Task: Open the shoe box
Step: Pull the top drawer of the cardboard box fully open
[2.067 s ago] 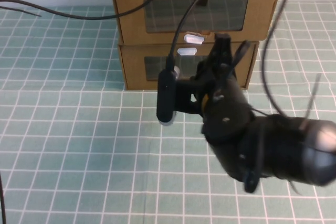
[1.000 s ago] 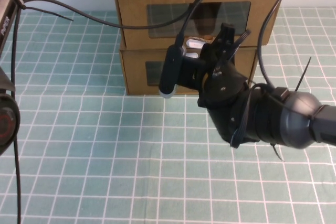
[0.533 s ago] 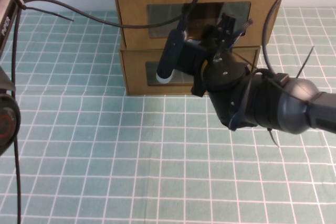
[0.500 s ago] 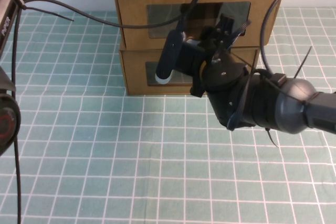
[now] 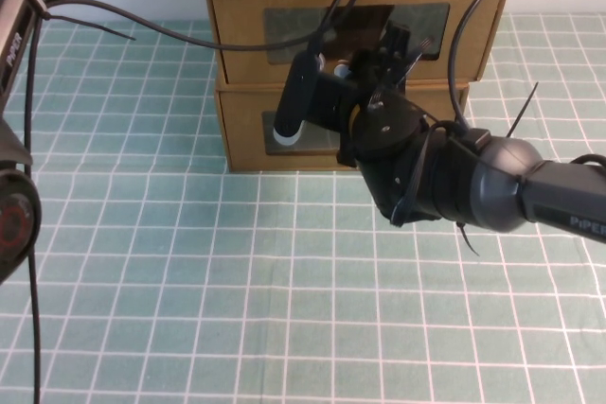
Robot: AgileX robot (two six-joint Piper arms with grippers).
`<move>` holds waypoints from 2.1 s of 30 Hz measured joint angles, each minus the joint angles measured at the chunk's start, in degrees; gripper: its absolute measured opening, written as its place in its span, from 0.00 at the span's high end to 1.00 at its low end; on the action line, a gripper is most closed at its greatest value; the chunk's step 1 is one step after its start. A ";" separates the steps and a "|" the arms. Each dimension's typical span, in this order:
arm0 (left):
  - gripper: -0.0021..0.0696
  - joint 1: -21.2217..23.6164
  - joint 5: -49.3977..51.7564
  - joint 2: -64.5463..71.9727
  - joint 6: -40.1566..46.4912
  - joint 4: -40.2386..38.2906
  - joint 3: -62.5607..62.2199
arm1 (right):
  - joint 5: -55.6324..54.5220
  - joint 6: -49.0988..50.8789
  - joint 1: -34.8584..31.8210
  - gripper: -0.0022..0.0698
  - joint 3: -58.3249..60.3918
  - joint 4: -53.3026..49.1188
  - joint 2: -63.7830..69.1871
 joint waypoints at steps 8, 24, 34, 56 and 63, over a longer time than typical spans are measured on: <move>0.98 0.00 0.02 0.14 0.00 -0.13 -0.14 | -0.74 -1.15 -0.88 0.77 -0.14 -0.78 0.00; 0.98 0.00 0.02 0.14 0.00 -0.22 -0.14 | 0.85 -1.41 1.22 0.80 3.37 -0.10 -2.37; 0.98 0.00 0.02 0.14 0.00 -0.22 -0.14 | 4.37 0.52 7.04 0.81 13.01 1.10 -9.57; 0.98 0.00 0.02 0.14 0.00 -0.22 -0.14 | 18.47 4.32 26.38 0.81 23.86 16.68 -22.21; 0.98 0.00 0.02 0.14 -0.12 -0.22 -0.14 | 20.41 2.98 28.78 0.81 23.86 19.47 -23.76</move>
